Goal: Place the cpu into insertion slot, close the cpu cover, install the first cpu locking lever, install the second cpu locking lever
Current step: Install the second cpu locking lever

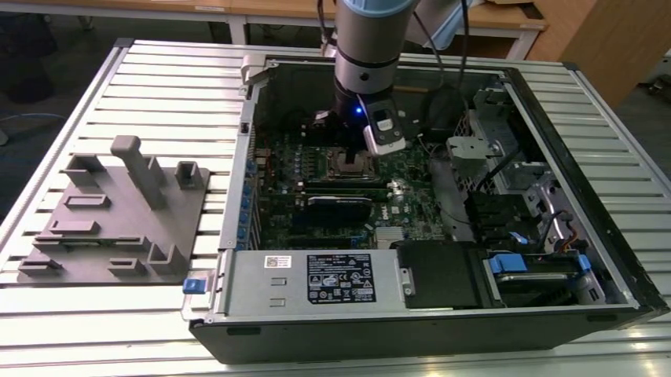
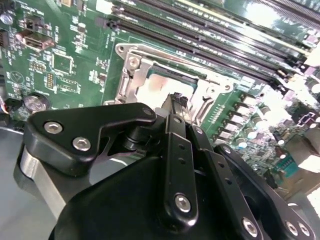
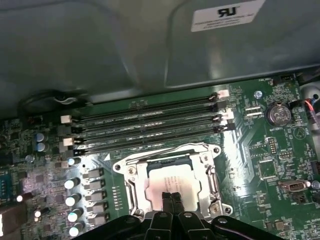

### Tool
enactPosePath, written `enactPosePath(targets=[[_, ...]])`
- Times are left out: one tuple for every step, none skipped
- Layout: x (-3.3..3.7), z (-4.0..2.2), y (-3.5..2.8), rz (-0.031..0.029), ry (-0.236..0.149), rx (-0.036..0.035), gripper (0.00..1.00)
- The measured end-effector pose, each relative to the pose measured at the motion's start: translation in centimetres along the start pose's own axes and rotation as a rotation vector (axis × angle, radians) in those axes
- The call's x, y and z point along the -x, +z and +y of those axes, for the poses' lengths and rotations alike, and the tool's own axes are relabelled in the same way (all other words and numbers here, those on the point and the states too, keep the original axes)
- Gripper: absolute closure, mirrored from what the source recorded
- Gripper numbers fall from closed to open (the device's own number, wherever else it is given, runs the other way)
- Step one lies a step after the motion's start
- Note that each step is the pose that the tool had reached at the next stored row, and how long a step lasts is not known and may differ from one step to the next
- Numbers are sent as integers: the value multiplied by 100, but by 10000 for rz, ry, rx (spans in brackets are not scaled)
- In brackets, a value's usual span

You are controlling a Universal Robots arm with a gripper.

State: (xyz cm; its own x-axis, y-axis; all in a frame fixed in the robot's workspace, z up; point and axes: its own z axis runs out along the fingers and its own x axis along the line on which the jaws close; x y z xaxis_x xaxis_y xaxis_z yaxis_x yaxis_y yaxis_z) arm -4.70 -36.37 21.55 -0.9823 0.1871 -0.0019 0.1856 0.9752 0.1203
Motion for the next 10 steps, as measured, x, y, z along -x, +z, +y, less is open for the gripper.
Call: enactPosePath(targets=[[15, 5, 2, -4, 10, -13, 89], [21, 8, 4, -6, 19, -19, 89], [21, 9, 7, -7, 30, -21, 89], [21, 9, 8, -7, 32, -23, 89], [21, 9, 8, -8, 32, -24, 89], [21, 9, 8, -7, 32, -25, 89], [20, 11, 29, -8, 33, -23, 89], [20, 13, 49, -8, 33, -23, 89], [20, 13, 49, -8, 33, -23, 89], [20, 13, 49, -8, 33, -22, 89]])
